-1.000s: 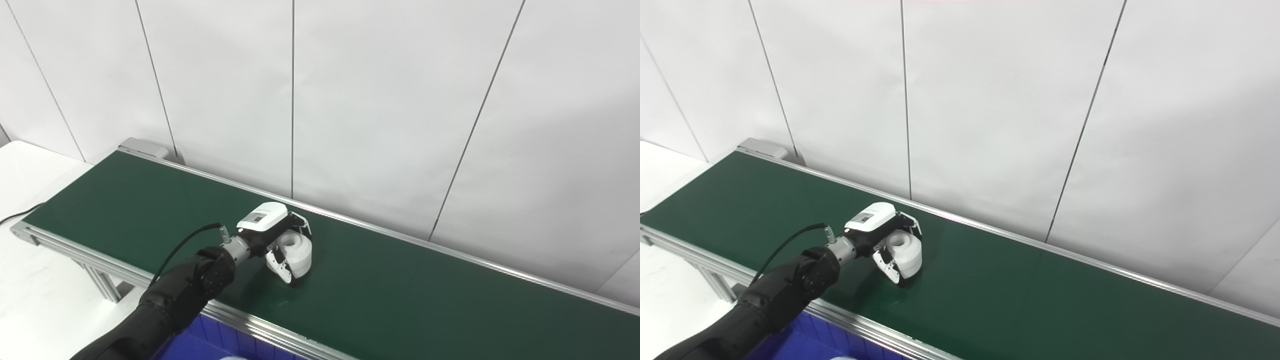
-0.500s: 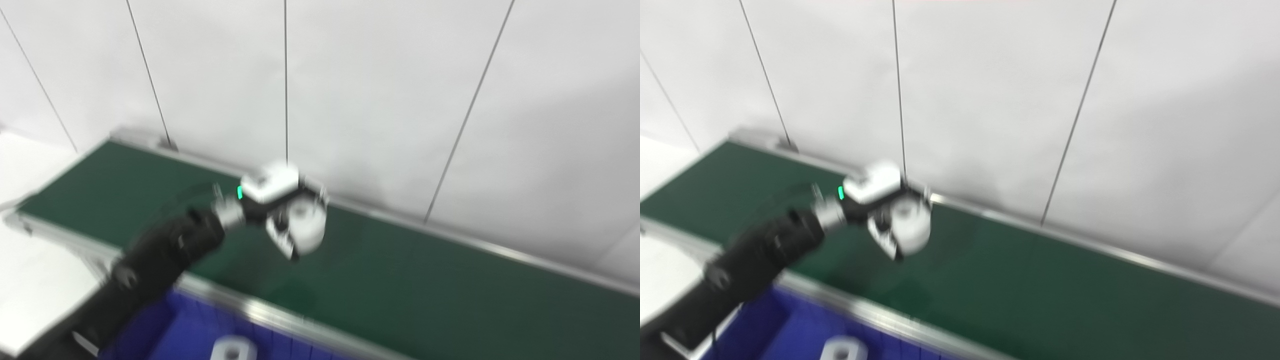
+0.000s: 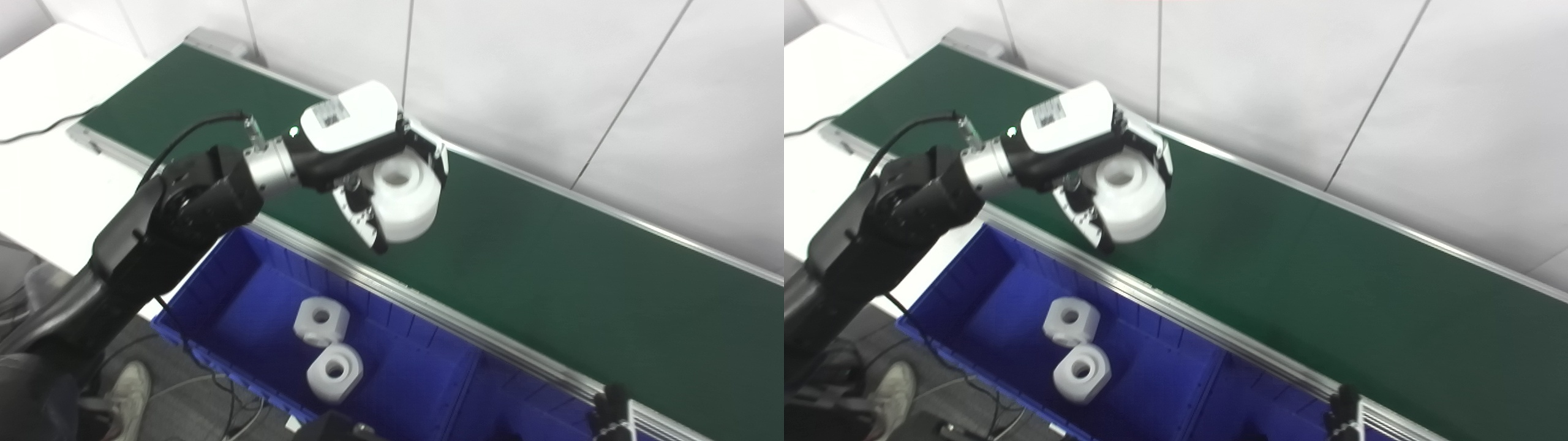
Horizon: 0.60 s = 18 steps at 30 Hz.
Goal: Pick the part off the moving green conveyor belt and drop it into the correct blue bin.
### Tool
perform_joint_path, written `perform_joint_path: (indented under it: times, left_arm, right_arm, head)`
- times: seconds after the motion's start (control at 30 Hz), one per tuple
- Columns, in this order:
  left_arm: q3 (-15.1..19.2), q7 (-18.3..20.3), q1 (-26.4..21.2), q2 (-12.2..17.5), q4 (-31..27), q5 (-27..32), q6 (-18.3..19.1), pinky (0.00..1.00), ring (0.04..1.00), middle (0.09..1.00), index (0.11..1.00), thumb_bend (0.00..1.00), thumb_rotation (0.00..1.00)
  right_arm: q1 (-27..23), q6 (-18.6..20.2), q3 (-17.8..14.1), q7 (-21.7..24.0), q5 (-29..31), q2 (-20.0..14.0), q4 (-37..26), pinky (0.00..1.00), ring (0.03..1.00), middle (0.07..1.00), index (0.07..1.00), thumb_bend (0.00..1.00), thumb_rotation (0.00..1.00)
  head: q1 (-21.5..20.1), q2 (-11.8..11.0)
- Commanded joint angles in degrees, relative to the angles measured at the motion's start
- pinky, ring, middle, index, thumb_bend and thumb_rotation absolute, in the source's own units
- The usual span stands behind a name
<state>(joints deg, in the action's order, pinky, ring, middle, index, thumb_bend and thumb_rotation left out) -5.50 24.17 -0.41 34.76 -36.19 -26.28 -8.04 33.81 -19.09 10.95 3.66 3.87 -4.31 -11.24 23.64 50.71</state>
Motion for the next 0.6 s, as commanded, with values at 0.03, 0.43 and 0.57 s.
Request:
perform_joint_path:
  times: [0.03,0.43,0.57]
  left_arm:
    - [1.0,-0.8,6.2,-1.6,-3.0,-3.1,0.6,0.34,0.390,0.460,0.504,0.52,0.00]
    - [-2.6,-15.4,21.7,-14.2,10.8,-21.4,-8.8,0.38,0.413,0.469,0.496,0.52,0.00]
    - [-4.7,-18.0,20.6,-14.4,14.4,-25.5,-10.8,0.39,0.418,0.465,0.502,0.52,0.00]
  right_arm:
    - [-0.1,0.9,-0.1,1.1,1.0,-0.4,-2.5,1.00,0.988,1.000,1.000,0.95,0.97]
    - [-0.6,2.9,0.2,1.2,0.7,0.3,-3.5,1.00,0.976,0.989,1.000,0.96,0.92]
    - [-0.3,3.2,0.6,0.9,-0.2,0.9,-4.2,1.00,0.975,0.990,1.000,0.95,0.92]
  head:
    - [-0.3,0.3]
    - [-4.0,-0.2]
    - [-5.1,0.0]
